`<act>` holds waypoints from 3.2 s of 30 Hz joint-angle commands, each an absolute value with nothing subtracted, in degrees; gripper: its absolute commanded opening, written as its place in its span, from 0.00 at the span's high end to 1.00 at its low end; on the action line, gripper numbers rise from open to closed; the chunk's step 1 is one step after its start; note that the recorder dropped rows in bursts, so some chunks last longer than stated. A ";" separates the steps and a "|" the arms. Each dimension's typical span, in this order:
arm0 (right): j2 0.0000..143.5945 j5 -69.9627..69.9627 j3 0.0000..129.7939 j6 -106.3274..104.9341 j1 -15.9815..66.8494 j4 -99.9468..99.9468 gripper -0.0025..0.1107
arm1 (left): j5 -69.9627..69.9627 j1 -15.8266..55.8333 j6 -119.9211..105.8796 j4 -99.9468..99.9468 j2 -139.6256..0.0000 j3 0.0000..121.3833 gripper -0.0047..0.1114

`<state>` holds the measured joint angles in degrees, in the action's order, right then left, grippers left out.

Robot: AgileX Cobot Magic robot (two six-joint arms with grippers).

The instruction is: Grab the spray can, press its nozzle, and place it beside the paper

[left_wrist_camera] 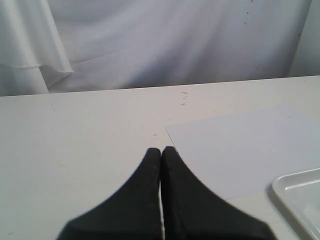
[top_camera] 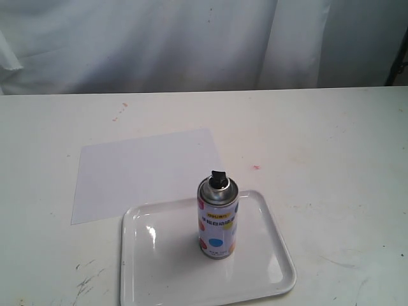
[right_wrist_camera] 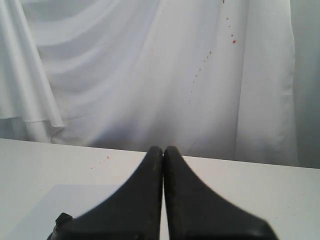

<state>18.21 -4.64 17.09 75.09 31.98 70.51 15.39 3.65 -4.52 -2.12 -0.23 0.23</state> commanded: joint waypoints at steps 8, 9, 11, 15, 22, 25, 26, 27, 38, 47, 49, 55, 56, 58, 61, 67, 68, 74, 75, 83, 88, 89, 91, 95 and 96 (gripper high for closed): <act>8.62 -9.94 16.88 74.27 15.46 69.51 0.98 | 15.23 3.98 -4.71 -2.23 0.00 0.00 0.96; 7.64 -11.57 16.88 74.27 14.17 69.51 0.98 | 15.23 3.98 -4.71 -2.23 0.00 0.00 0.96; 6.78 -12.91 16.88 74.27 13.10 69.51 0.98 | 15.23 3.98 -4.71 -2.23 0.00 0.00 0.96; 5.57 -13.86 16.10 74.27 11.04 69.36 0.98 | 15.23 3.98 -4.84 -2.23 0.00 0.00 0.96; 5.57 -13.60 11.70 74.27 11.04 67.84 0.98 | 15.23 3.98 -4.84 -2.23 0.00 0.00 0.96; 5.57 -11.99 10.28 73.49 11.04 66.32 0.98 | 15.23 3.98 -4.84 -2.23 0.00 0.00 0.96; 5.57 -11.99 10.28 71.02 11.04 63.08 0.98 | 15.23 3.98 -4.74 -2.23 0.00 0.00 0.96; 5.57 -11.99 10.28 66.65 11.04 58.20 0.98 | 15.23 3.98 -4.74 -2.23 0.00 0.00 0.96; 5.57 -12.70 7.52 -4.05 11.04 -3.47 0.98 | 15.23 3.98 -4.86 -2.23 0.00 0.00 0.96; 5.57 -11.80 2.12 -3.22 11.04 -3.47 0.98 | 15.23 3.98 -4.86 -2.23 0.00 0.00 0.96; 5.00 -11.80 1.57 -2.99 10.72 -3.47 0.98 | 15.23 3.98 -4.86 -2.23 0.00 0.00 0.96; 1.46 -12.16 0.23 -2.41 5.22 -3.47 0.98 | 15.23 3.98 -4.86 -2.23 0.00 0.00 0.96; 0.61 -12.29 0.00 -2.41 5.04 -3.47 0.98 | 15.23 3.98 -4.86 -2.23 0.00 0.00 0.96; 0.00 -12.29 0.00 -2.64 4.95 -3.25 0.98 | 15.23 3.98 -4.86 -2.23 0.00 0.00 0.96; 0.00 -17.34 0.00 -2.64 4.95 -2.34 0.98 | 15.23 3.98 -4.86 -2.23 0.00 0.00 0.96; 0.00 -19.16 0.00 -2.64 4.95 -0.85 0.98 | 15.23 3.98 -4.86 -2.23 0.00 0.00 0.96; 0.00 -19.51 0.00 -2.64 4.95 -0.85 0.98 | 15.23 3.98 -4.86 -2.23 0.00 0.00 0.96; 0.00 -19.99 0.00 -2.64 4.95 -0.85 0.98 | 15.23 3.98 -4.86 -2.23 0.00 0.00 0.96; 0.00 -19.99 0.00 -2.64 4.95 -0.85 0.98 | 15.23 3.98 -4.86 -2.23 0.00 0.00 0.96; 0.00 -19.87 0.00 -2.64 4.95 -0.85 0.98 | 15.23 3.98 -4.86 -2.23 0.00 0.00 0.96; 0.00 -19.89 0.00 -2.64 5.06 -0.85 0.98 | 15.23 3.98 -4.86 -2.23 0.00 0.00 0.96; 0.00 -19.89 0.00 -2.64 5.06 -0.85 0.98 | 15.23 3.98 -4.86 -2.23 0.00 0.00 0.96; 0.00 -19.89 0.00 -2.64 5.06 -0.85 0.98 | 15.23 3.98 -4.86 -2.23 0.00 0.00 0.96; 0.00 -19.89 0.00 -2.64 5.06 -0.85 0.98 | 15.23 3.98 -4.86 -2.23 0.00 0.00 0.96; 0.00 -19.89 0.00 -2.64 5.06 -0.85 0.98 | 15.23 3.98 -4.86 -2.23 0.00 0.00 0.96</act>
<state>0.31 -19.86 0.23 -2.46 5.35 -1.49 15.39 3.65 -4.79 -2.12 -0.23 0.23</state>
